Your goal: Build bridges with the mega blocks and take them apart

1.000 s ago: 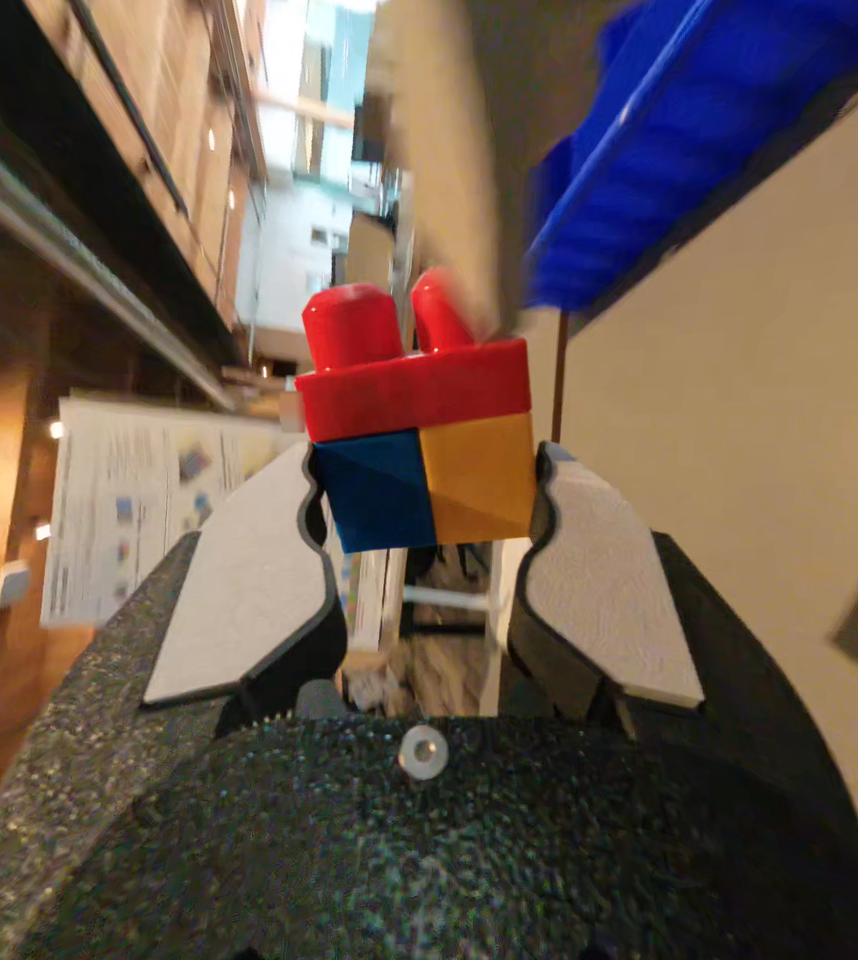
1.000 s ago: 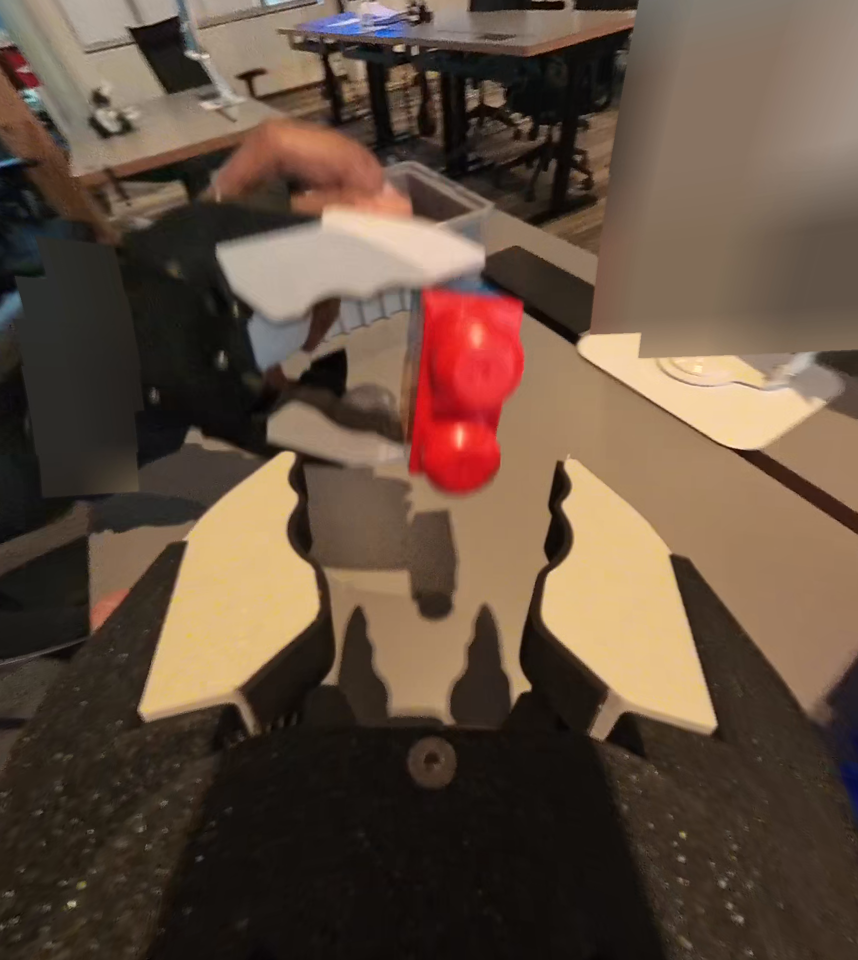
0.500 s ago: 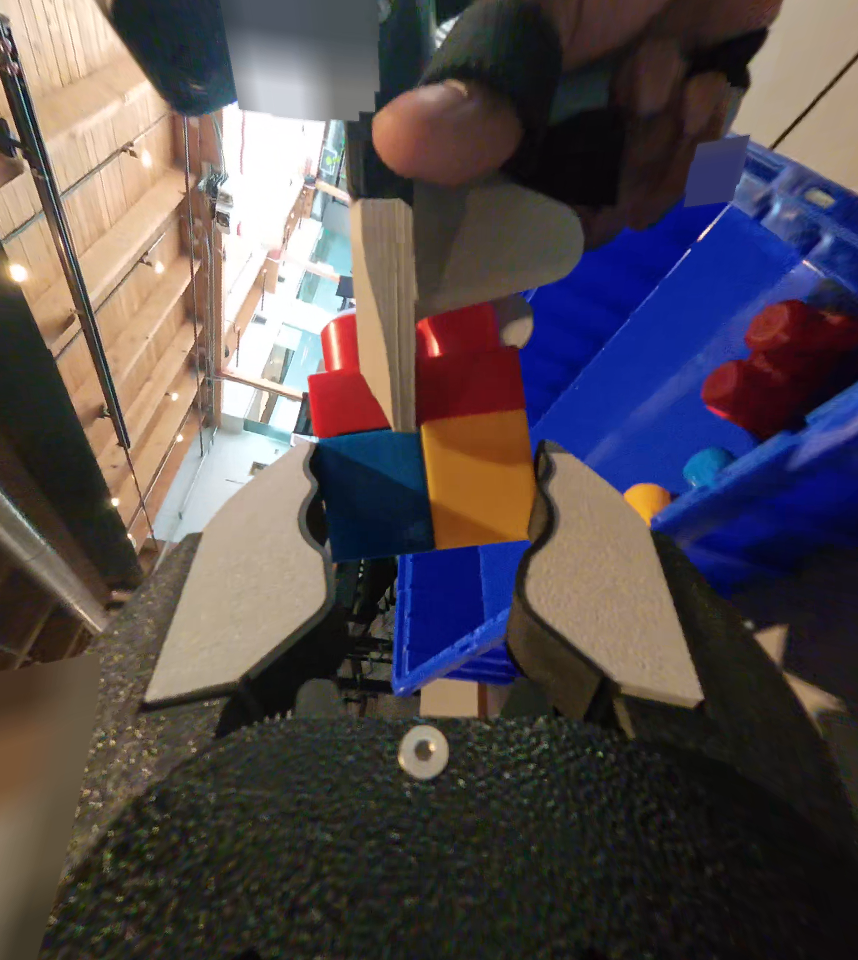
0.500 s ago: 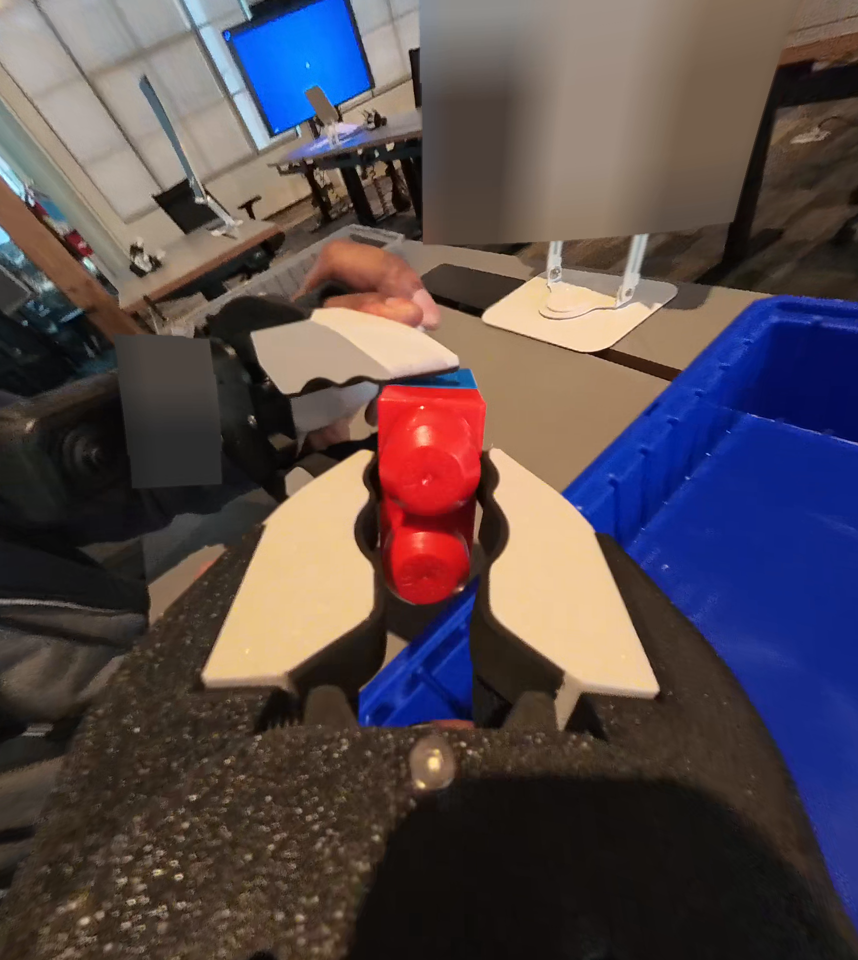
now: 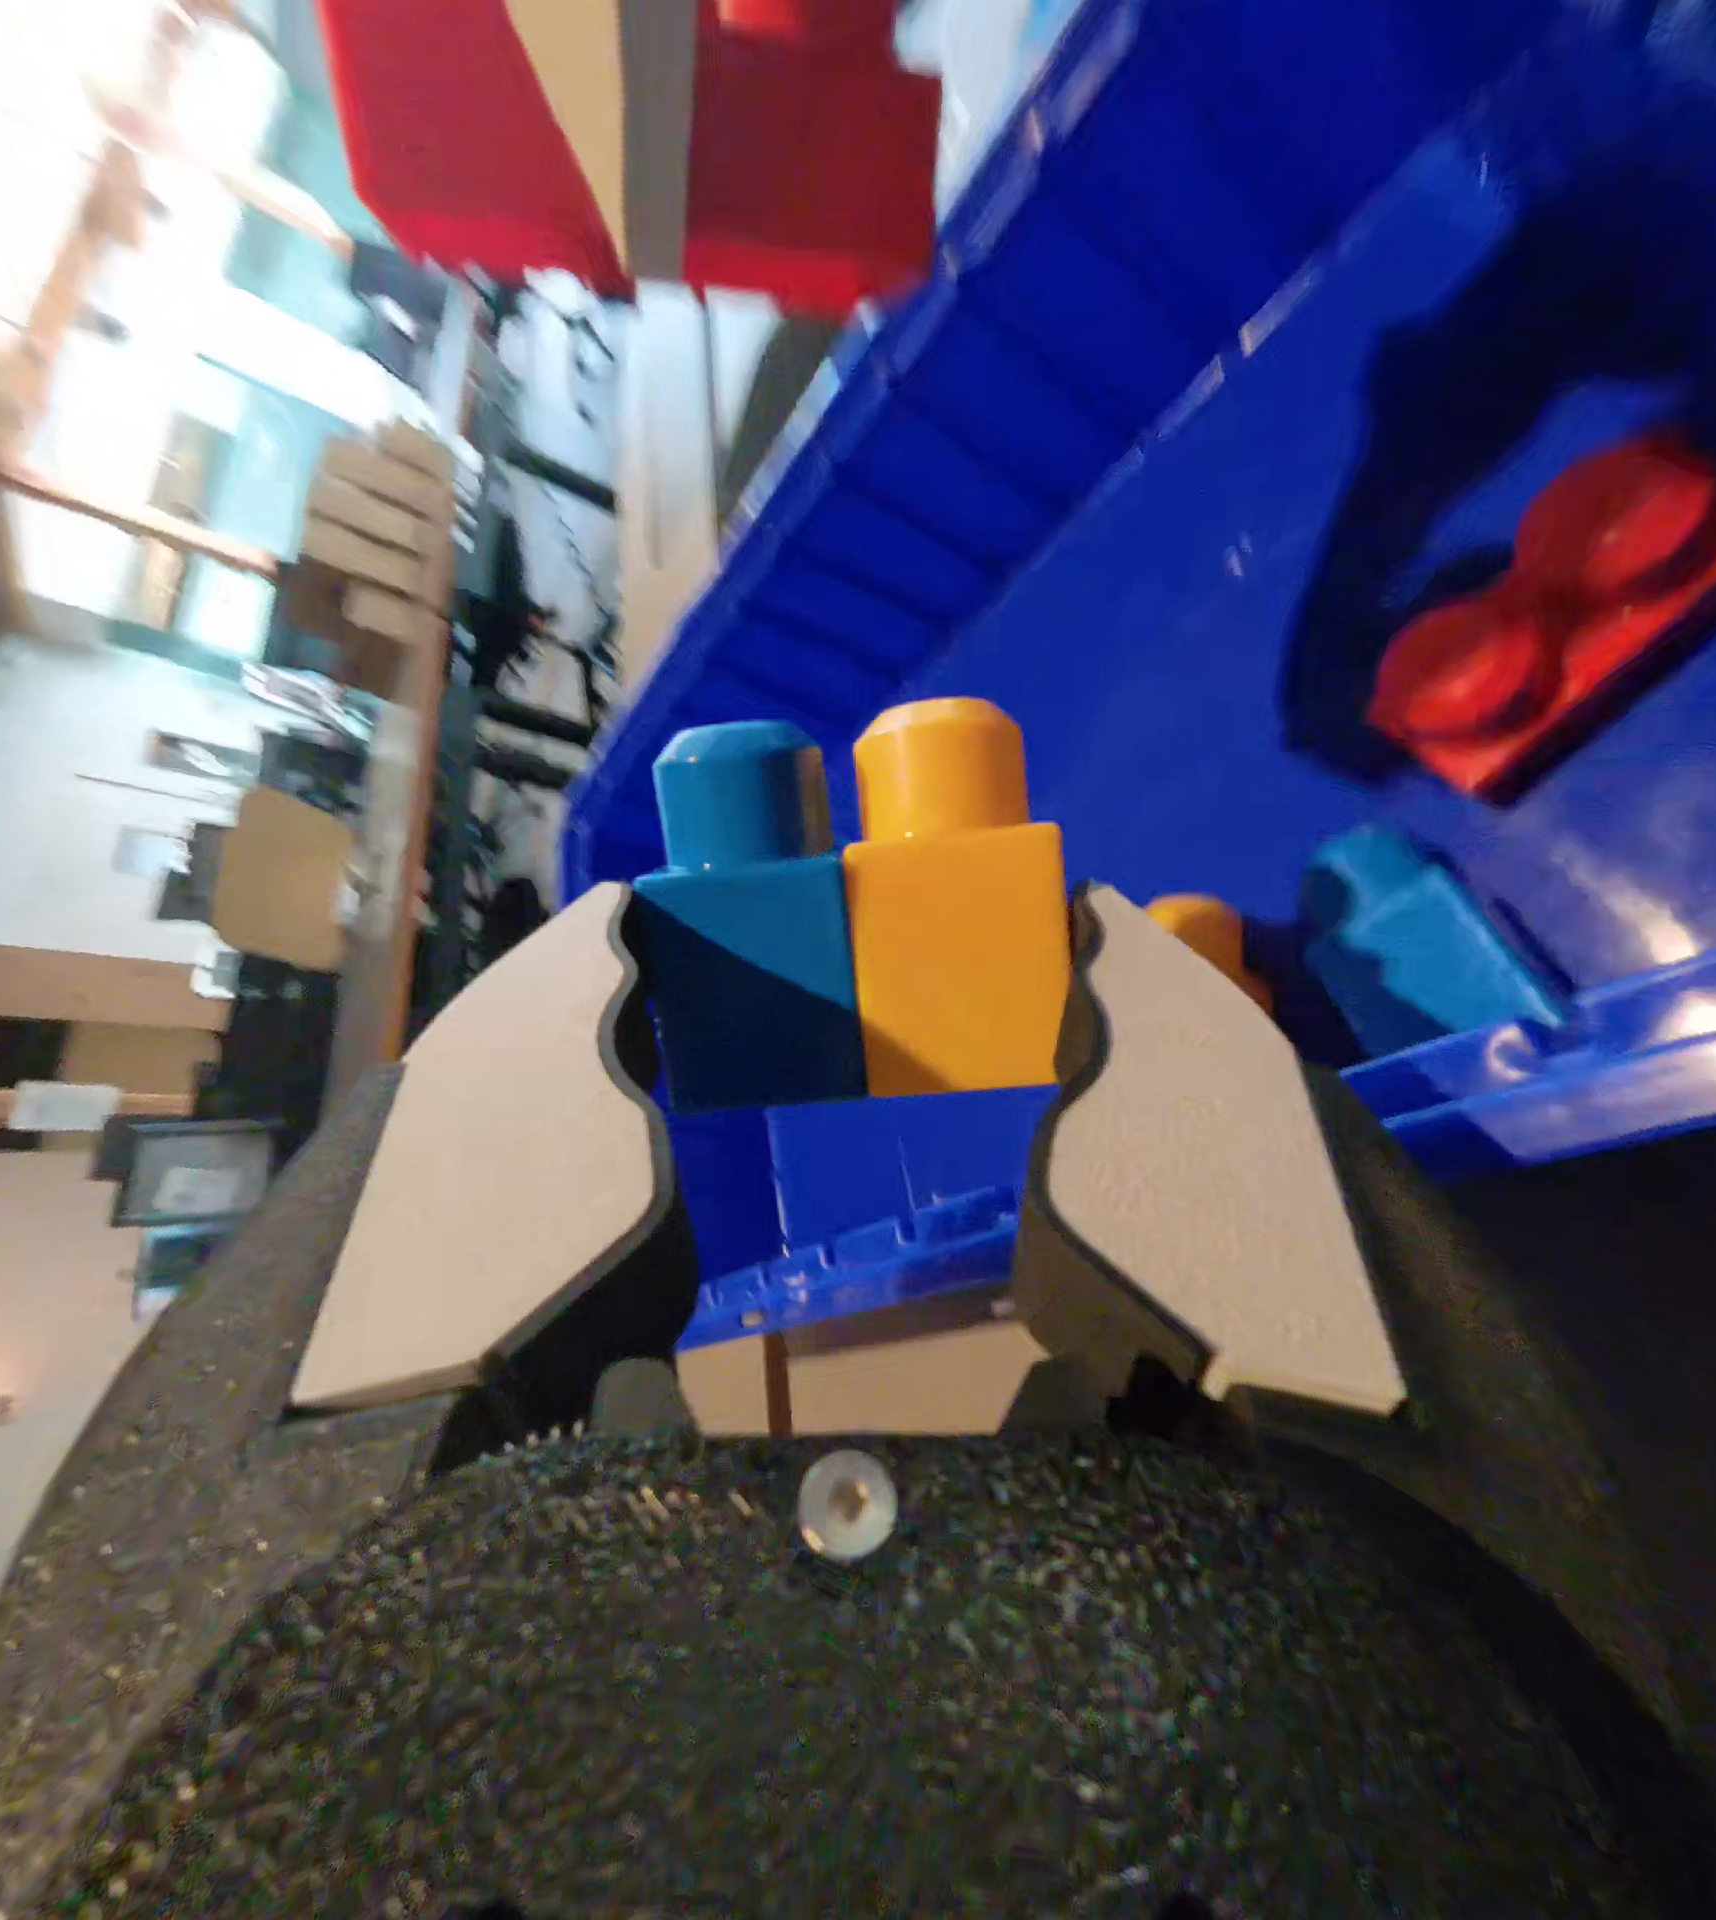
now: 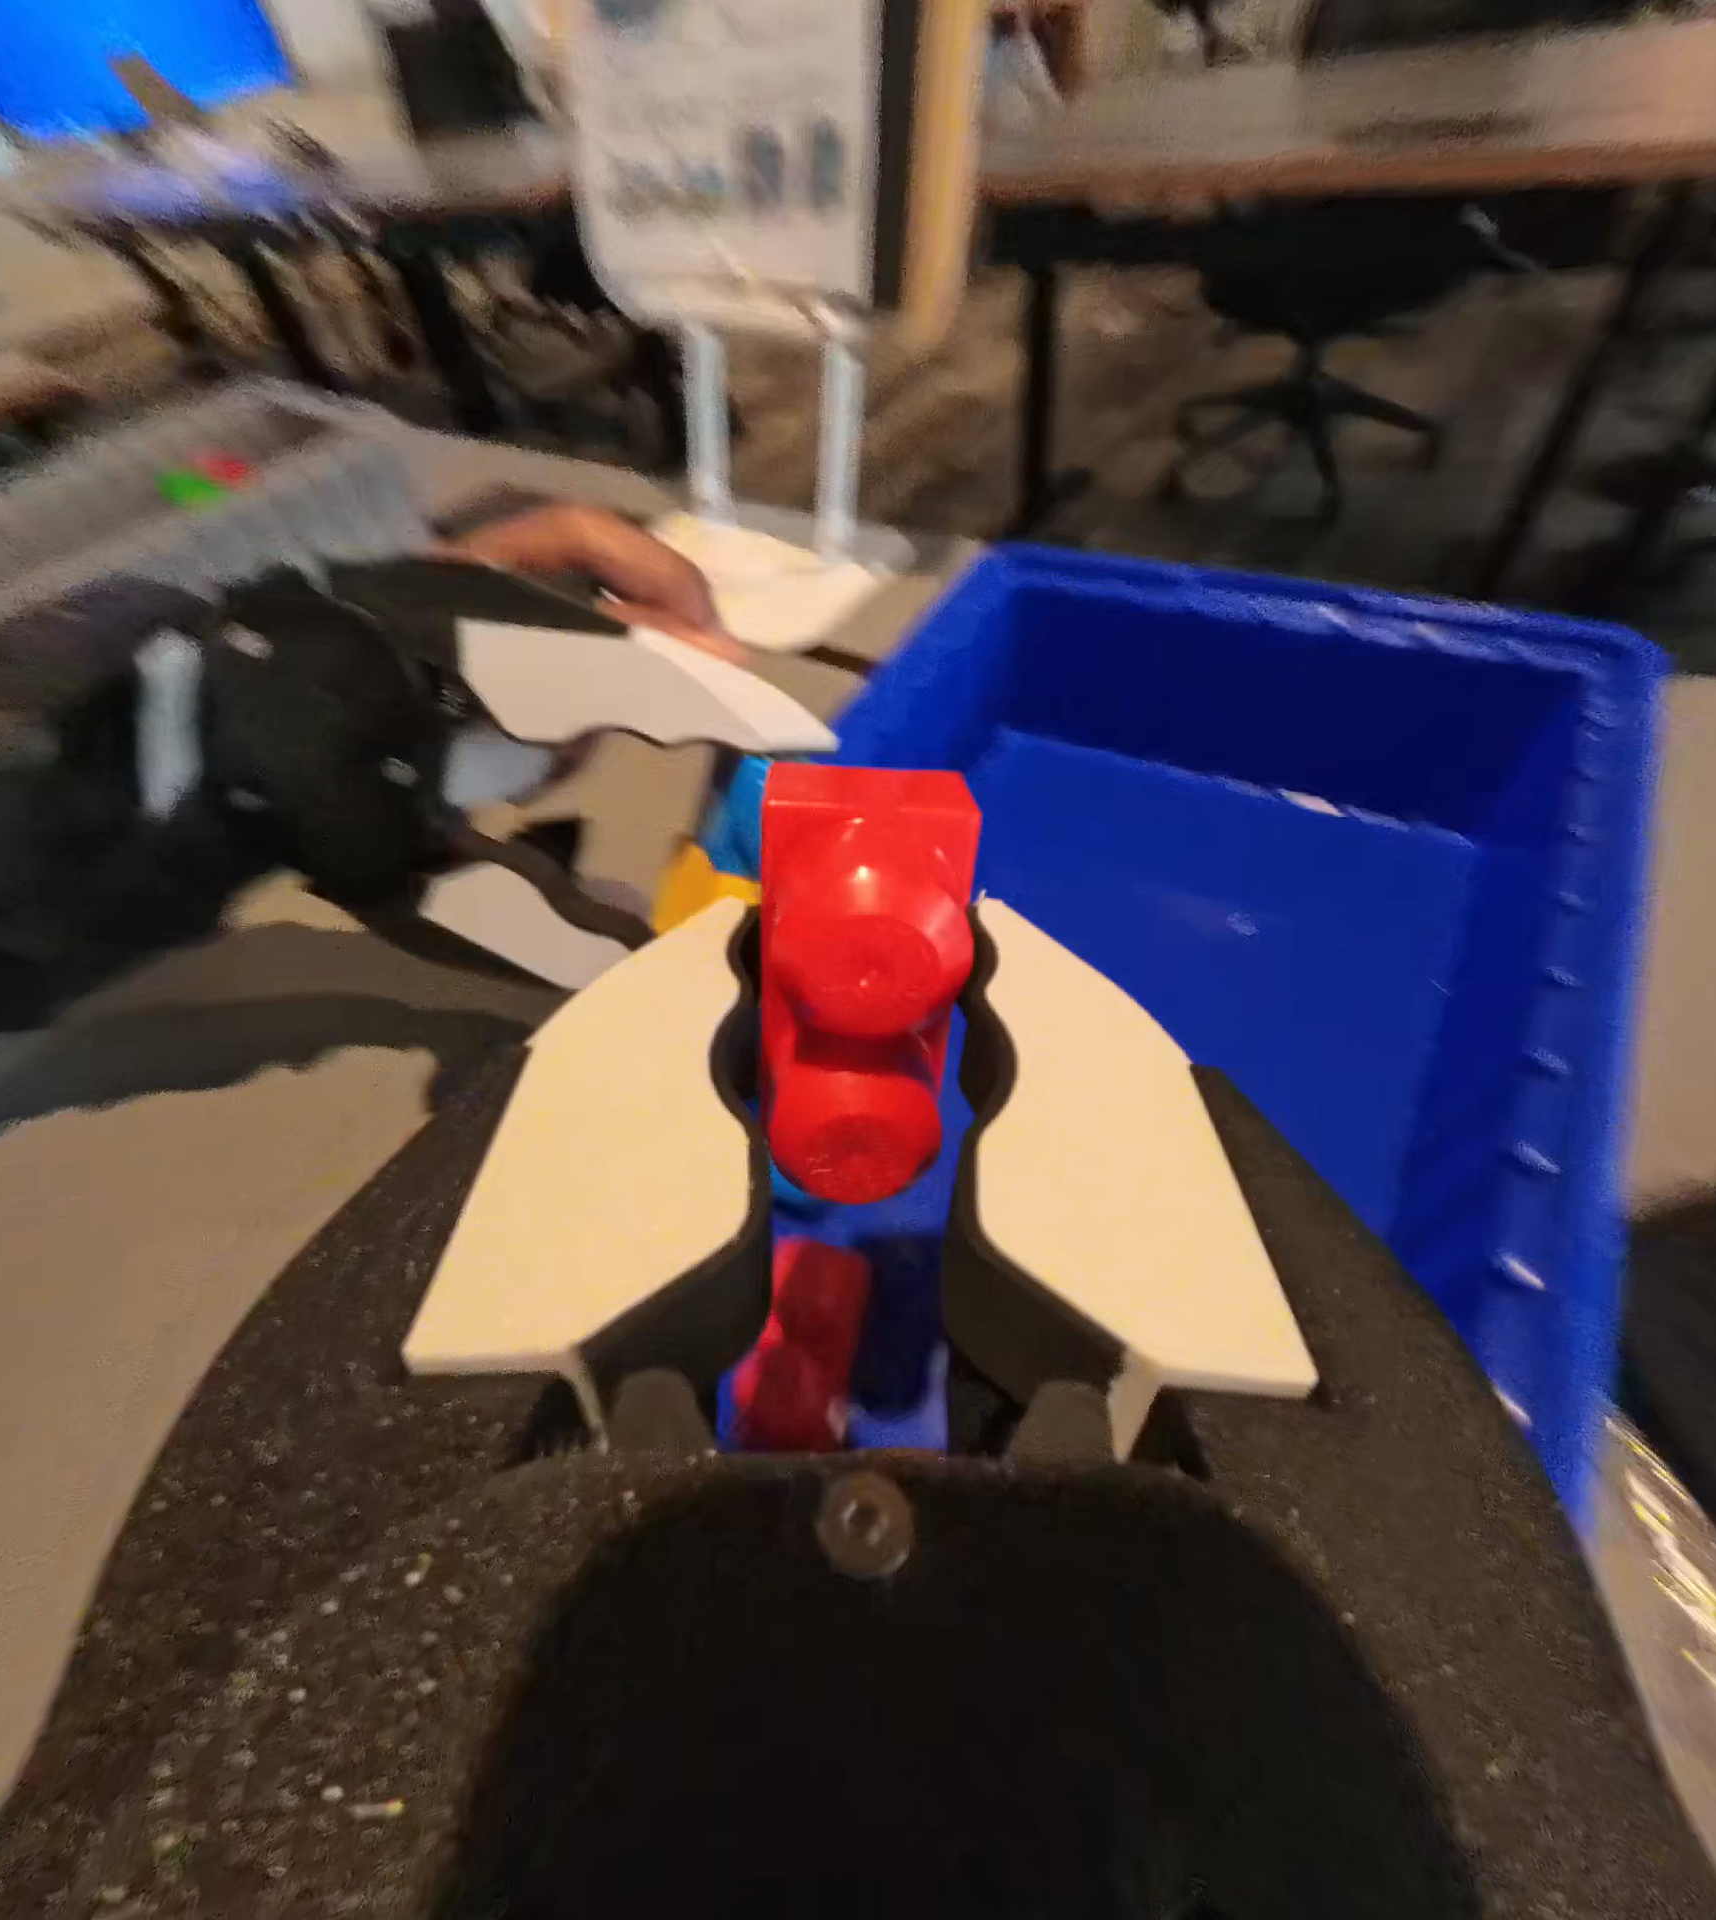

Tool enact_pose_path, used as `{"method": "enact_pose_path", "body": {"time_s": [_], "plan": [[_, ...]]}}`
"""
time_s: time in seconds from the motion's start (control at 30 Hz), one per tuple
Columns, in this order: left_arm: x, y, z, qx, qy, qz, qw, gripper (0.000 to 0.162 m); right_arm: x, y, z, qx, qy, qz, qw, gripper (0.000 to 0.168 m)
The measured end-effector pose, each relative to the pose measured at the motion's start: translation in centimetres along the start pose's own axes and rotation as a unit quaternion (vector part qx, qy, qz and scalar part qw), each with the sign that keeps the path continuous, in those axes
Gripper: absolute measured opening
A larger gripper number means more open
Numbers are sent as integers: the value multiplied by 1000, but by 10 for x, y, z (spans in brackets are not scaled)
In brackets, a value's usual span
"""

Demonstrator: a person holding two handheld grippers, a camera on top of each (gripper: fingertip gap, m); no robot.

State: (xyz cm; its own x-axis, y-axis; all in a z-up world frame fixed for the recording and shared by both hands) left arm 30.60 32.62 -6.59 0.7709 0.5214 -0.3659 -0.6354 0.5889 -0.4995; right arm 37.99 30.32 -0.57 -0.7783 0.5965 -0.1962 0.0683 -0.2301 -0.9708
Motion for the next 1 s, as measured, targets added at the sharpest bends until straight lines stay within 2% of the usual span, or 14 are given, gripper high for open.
{"method": "enact_pose_path", "body": {"time_s": [0.07,0.17,0.3,0.37,0.4,0.43,0.53,0.57,0.67,0.73,0.87,1.0], "plan": [[8,7,1,0,30,32,999,76,2,23,-17,-10,32,92,995,37],[21,9,-5,-49,123,66,989,76,14,58,-28,-7,37,209,977,37],[41,31,-20,-91,253,153,951,76,17,110,-40,-20,37,373,927,38],[50,38,-29,-110,310,182,927,77,17,130,-42,-20,25,429,903,38],[57,39,-28,-113,309,181,927,77,18,138,-44,-6,22,443,896,38],[62,42,-27,-112,304,186,927,76,19,143,-47,1,27,450,893,45],[67,54,-27,-134,292,214,923,66,16,151,-58,13,50,451,891,60],[68,56,-23,-145,275,208,927,68,17,147,-60,10,56,435,898,64],[62,50,-3,-193,207,143,948,76,16,124,-58,-14,68,382,921,67],[44,44,18,-228,145,85,959,82,16,106,-53,-31,77,347,934,69],[-36,49,56,-291,24,-1,956,82,29,65,-6,-71,33,258,963,69],[-154,100,78,-337,-84,9,938,80,58,30,80,-110,-65,164,978,71]]}}
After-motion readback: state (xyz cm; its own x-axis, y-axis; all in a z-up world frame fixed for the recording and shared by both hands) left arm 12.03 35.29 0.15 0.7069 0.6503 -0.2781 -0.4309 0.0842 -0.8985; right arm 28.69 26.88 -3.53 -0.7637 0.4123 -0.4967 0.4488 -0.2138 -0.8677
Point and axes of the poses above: each gripper's, where its closed fingertips meet, x out along the fingers, y out of its underside, z = x × y across the jaws, the point moved 1 cm from there along -x, back along the fingers, and after that the axes turned 8 degrees about -z, right-handed, at the moved point
